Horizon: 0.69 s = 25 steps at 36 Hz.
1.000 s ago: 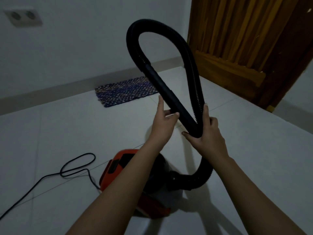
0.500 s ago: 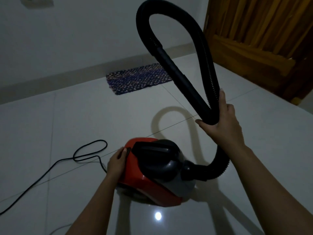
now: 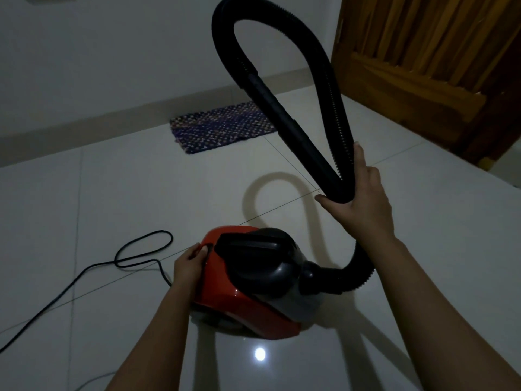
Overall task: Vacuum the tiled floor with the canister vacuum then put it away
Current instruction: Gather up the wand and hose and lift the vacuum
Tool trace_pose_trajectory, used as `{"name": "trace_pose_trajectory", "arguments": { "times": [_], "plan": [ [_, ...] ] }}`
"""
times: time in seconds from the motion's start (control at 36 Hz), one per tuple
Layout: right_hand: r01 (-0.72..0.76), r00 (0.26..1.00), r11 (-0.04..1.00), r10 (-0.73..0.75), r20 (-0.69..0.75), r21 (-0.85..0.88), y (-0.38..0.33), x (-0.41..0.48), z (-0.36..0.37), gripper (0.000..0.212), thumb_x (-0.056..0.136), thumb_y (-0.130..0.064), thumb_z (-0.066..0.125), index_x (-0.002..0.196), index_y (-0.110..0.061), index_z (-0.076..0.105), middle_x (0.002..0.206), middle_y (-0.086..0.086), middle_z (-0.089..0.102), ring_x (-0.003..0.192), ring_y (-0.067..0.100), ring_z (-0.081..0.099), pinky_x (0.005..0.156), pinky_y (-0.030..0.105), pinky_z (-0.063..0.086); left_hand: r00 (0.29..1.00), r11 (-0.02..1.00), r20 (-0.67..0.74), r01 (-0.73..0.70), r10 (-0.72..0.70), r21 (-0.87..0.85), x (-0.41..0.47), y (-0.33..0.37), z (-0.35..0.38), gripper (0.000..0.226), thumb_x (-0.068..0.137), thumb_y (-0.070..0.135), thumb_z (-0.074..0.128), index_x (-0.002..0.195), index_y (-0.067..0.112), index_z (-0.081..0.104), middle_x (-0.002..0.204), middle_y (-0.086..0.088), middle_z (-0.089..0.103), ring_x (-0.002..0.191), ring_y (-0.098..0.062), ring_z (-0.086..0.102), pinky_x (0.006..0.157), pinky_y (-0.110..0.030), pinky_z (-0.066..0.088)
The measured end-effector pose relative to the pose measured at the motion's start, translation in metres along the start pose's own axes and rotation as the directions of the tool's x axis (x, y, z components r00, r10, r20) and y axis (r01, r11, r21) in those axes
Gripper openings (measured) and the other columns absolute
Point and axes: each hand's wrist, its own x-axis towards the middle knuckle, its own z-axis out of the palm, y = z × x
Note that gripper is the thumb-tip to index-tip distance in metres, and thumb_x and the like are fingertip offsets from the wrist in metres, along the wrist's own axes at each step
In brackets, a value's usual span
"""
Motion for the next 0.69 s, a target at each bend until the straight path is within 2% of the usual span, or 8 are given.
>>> {"name": "trace_pose_trajectory", "arguments": {
  "times": [0.19, 0.44, 0.69],
  "plan": [
    [0.013, 1.000, 1.000, -0.013, -0.018, -0.017, -0.007, 0.005, 0.004, 0.109, 0.073, -0.038, 0.078, 0.153, -0.029, 0.006, 0.122, 0.013, 0.046, 0.104, 0.029, 0.051, 0.080, 0.037, 0.046, 1.000, 1.000, -0.021, -0.014, 0.014, -0.012, -0.010, -0.002, 0.005, 0.042, 0.093, 0.018, 0.055, 0.133, 0.007, 0.050, 0.140, -0.018, 0.049, 0.128, -0.033, 0.045, 0.106, -0.039, 0.035],
    [0.010, 0.999, 0.999, -0.011, -0.037, -0.038, -0.002, 0.003, 0.000, 0.108, 0.072, -0.036, 0.078, 0.153, -0.030, 0.008, 0.118, 0.011, 0.047, 0.098, 0.027, 0.052, 0.077, 0.036, 0.047, 0.999, 1.000, 0.040, -0.025, 0.025, 0.006, -0.017, -0.002, 0.005, 0.049, 0.094, 0.029, 0.052, 0.138, 0.012, 0.043, 0.143, -0.017, 0.044, 0.129, -0.033, 0.043, 0.106, -0.040, 0.035],
    [0.007, 0.999, 1.000, -0.008, -0.035, -0.025, 0.002, 0.005, 0.001, 0.108, 0.072, -0.035, 0.077, 0.153, -0.031, 0.007, 0.119, 0.009, 0.046, 0.098, 0.026, 0.053, 0.077, 0.034, 0.045, 0.998, 1.000, 0.066, 0.002, -0.001, -0.009, -0.015, -0.001, 0.003, 0.050, 0.093, 0.030, 0.054, 0.139, 0.013, 0.043, 0.142, -0.016, 0.045, 0.127, -0.033, 0.045, 0.102, -0.040, 0.037]
  ]
}}
